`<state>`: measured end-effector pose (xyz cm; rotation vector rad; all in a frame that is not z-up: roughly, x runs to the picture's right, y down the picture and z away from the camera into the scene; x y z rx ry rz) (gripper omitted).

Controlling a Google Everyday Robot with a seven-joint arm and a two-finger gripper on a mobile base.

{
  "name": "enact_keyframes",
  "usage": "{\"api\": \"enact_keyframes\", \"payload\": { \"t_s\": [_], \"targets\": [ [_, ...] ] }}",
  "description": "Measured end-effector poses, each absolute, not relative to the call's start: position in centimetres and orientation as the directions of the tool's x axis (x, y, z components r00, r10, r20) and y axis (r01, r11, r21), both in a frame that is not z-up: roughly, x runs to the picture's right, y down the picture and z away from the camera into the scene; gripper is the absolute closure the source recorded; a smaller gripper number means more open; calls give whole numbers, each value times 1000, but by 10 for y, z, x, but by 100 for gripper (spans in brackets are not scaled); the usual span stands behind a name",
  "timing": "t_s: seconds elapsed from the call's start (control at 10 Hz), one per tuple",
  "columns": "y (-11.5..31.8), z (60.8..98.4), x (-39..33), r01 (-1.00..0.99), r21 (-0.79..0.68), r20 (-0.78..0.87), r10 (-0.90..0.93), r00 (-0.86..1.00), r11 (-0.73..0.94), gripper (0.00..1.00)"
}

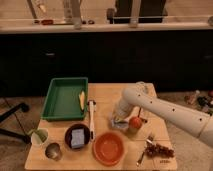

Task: Place towel in table surface

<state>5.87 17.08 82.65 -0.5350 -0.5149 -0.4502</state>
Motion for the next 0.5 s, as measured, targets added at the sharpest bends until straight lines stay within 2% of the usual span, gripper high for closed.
{"api": "enact_keyframes", "payload": {
  "t_s": [0.5],
  "targets": [
    [166, 843, 58, 456, -323, 569, -215, 794, 829, 100]
  ]
}}
